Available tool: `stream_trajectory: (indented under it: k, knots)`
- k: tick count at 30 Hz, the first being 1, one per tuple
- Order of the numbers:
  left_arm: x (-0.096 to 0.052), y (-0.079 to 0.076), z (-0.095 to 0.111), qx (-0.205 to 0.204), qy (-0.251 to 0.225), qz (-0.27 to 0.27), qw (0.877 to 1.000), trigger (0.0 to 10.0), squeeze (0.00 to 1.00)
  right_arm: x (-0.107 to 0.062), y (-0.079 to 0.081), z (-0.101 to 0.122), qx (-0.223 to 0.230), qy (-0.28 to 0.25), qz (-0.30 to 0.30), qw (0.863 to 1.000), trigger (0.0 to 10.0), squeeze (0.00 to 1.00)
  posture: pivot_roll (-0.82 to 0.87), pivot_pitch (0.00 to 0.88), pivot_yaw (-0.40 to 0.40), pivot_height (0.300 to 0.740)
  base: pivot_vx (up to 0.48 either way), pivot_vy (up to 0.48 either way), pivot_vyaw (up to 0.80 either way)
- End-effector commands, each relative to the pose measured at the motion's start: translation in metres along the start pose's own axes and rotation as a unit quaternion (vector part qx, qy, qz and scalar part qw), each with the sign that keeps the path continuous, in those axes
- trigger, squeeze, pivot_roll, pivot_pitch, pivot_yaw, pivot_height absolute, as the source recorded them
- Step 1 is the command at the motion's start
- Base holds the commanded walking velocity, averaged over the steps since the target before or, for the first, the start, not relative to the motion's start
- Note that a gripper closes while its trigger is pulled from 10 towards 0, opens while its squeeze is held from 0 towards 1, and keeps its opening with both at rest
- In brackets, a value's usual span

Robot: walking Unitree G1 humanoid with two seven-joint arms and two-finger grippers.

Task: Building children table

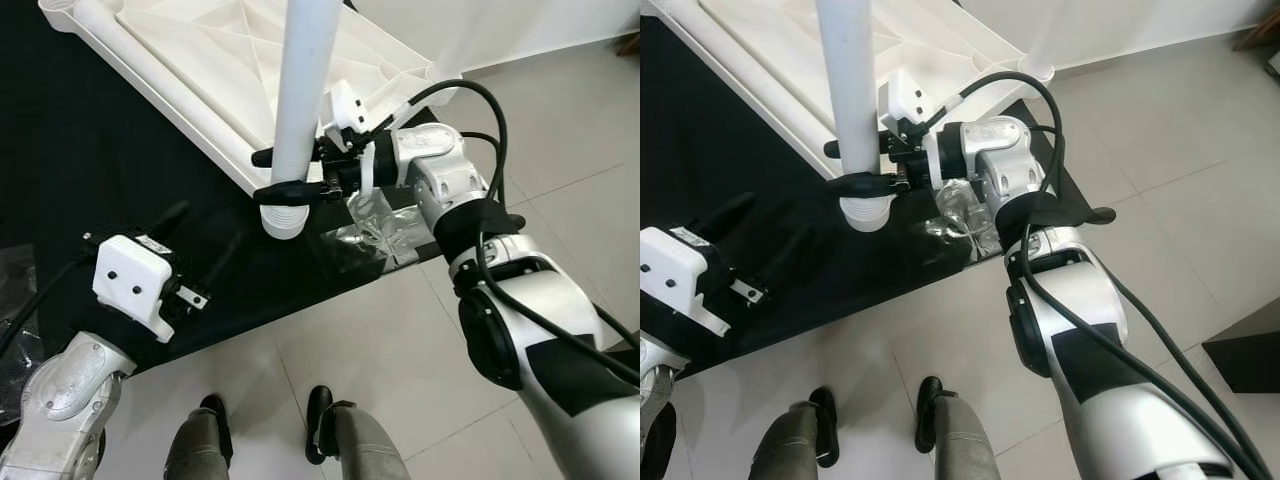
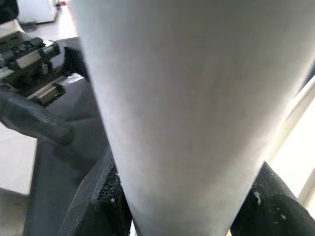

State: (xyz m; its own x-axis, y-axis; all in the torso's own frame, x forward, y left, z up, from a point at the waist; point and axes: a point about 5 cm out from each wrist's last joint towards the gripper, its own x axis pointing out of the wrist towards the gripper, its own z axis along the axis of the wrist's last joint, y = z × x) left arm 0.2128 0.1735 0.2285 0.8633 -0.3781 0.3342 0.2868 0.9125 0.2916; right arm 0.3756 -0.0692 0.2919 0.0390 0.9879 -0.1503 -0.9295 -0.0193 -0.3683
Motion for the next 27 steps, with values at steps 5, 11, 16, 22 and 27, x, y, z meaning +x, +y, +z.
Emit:
stream_trajectory:
  k: [5,11,16,22,27]
  knots:
    - [-0.002,-0.009,-0.003,-0.036,0.008,-0.019,0.999,8.3,0.00,-0.005,0.015,-0.048,0.057,0.003,-0.112,0.992,0.0,0.00,0.11,0.334,-0.190,0.740,0.000,0.000,0.00]
    - [-0.006,-0.013,-0.005,-0.074,0.007,-0.040,0.996,0.0,0.00,0.025,0.059,-0.096,0.131,0.041,-0.378,0.916,0.0,0.00,0.10,0.339,-0.159,0.740,0.000,0.000,0.00]
    - [-0.007,-0.011,-0.008,-0.087,0.006,-0.044,0.995,0.0,0.00,0.056,0.088,-0.094,0.117,0.052,-0.432,0.893,0.0,0.00,0.09,0.288,-0.150,0.740,0.000,0.000,0.00]
    - [-0.005,-0.013,-0.012,-0.080,0.016,-0.050,0.995,10.0,0.00,0.056,0.066,-0.084,0.103,0.049,-0.410,0.905,10.0,0.00,0.11,0.263,-0.150,0.740,0.000,0.000,0.00]
    - [-0.004,-0.013,-0.012,-0.080,0.021,-0.057,0.995,10.0,0.00,0.043,0.050,-0.072,0.094,0.051,-0.387,0.916,10.0,1.00,0.12,0.269,-0.145,0.740,0.000,0.000,0.00]
